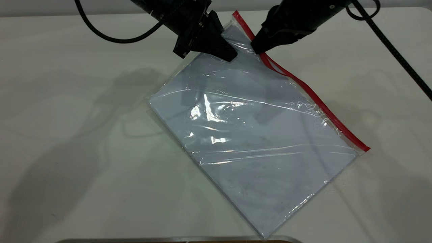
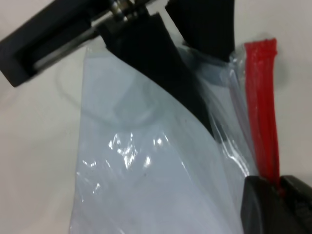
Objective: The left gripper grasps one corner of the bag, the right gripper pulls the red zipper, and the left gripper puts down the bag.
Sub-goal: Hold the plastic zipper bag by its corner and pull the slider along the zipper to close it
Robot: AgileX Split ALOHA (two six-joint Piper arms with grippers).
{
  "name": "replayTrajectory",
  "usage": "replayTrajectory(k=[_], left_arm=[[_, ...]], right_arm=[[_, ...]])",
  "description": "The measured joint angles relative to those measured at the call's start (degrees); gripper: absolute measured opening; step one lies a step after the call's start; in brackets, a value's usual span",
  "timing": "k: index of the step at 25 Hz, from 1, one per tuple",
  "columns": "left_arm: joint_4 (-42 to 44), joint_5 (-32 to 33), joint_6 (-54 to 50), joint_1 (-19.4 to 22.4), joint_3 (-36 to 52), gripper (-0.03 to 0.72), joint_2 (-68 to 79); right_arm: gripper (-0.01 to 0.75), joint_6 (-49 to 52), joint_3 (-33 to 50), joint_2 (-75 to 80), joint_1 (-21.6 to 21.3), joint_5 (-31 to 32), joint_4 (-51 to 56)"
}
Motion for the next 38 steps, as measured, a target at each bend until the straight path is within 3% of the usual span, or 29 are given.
replayTrajectory(k=[18,30,38], left_arm=[[-0.1,0.2,-1.7,-0.3,0.0,0.053,0.3],[-0.2,0.6,-2.9,0.3,0.0,0.053,0.3],[-0.3,1.2,-3.0,0.3,0.0,0.053,0.3]], right_arm=[[0.051,1.2,0.0,1.9,-1.2,2.2,-0.4],[0.193,0.1,0.0,2.3,-1.3,2.2,-1.7],[0.223,-3.5,0.2,2.4,-1.3,2.1,2.5]])
